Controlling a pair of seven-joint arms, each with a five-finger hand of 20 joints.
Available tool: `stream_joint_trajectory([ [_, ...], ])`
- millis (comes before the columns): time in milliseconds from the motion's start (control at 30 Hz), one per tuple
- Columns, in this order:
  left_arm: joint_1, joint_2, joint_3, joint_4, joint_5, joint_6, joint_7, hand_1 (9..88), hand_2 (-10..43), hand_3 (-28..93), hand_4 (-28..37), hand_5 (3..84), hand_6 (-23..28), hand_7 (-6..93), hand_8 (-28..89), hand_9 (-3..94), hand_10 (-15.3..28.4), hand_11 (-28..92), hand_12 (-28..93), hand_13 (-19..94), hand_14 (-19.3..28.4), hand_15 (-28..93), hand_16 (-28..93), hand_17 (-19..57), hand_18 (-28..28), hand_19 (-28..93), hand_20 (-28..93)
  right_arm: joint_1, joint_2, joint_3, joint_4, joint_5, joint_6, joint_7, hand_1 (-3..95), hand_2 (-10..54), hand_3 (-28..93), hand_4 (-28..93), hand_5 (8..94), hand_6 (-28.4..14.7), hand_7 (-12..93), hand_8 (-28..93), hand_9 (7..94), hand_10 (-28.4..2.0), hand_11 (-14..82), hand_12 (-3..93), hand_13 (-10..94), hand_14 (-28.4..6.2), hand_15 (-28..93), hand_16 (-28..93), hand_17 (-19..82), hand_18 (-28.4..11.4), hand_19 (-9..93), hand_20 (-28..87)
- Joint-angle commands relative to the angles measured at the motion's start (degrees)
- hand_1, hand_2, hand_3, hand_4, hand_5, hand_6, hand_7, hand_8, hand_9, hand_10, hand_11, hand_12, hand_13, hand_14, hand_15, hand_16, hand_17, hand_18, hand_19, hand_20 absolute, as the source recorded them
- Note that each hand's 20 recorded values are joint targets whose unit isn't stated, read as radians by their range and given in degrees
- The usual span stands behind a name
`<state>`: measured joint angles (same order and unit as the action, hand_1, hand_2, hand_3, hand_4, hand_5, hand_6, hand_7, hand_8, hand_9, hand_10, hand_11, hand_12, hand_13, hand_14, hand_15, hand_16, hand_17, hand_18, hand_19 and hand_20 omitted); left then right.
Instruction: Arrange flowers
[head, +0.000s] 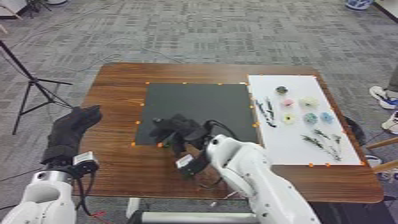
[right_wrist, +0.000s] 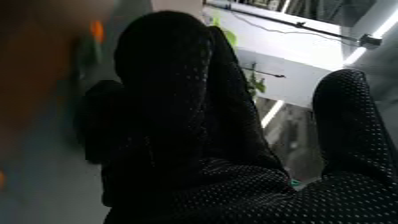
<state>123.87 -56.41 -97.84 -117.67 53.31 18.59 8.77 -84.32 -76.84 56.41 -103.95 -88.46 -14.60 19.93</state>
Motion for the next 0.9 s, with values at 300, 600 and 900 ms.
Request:
stream_joint_trajectory([
  [300, 0.6, -0.54, -0.47, -0.46, 0.05, -0.42, -0.60, 21.2, 12.8, 68, -28.3, 51.2, 4.3, 15.5, -6, 47.2, 14.1, 21, 13, 35, 17.0, 19, 0, 4.1, 8.6, 6, 13, -2.3, 3.2, 3.8, 3.9, -9.4, 0.6, -0.4, 17.0, 13.6, 52, -11, 63.6, -6.3, 10, -7, 63.7, -16.5, 7.7, 7.7, 94, -6.7, 50, 26, 63, -17.5, 93, 38],
  [600, 0.1, -0.65, 0.12, -0.41, 0.11, -0.61, -0.83, 21.2, 12.8, 68, -28.3, 51.1, 4.2, 15.6, -6, 47.2, 14.2, 21, 13, 35, 16.9, 19, 0, 4.1, 8.6, 5, 13, -1.9, 1.8, 2.9, 4.7, -10.4, 0.4, -0.9, 17.0, 13.6, 52, -11, 63.1, -6.4, 9, -7, 63.0, -16.4, 7.6, 7.7, 94, -6.7, 50, 25, 63, -17.7, 93, 39],
  [900, -0.8, -0.69, 0.83, -0.03, -0.02, -0.73, -0.39, 21.2, 12.8, 68, -28.3, 51.2, 4.2, 15.5, -6, 47.2, 14.1, 21, 13, 35, 17.0, 19, 0, 4.1, 8.6, 5, 14, 0.2, -0.8, 1.2, 5.9, -11.3, 0.0, -1.9, 17.1, 13.6, 52, -11, 62.6, -6.3, 9, -7, 62.4, -16.4, 7.5, 7.6, 94, -6.7, 50, 25, 63, -17.7, 93, 39],
])
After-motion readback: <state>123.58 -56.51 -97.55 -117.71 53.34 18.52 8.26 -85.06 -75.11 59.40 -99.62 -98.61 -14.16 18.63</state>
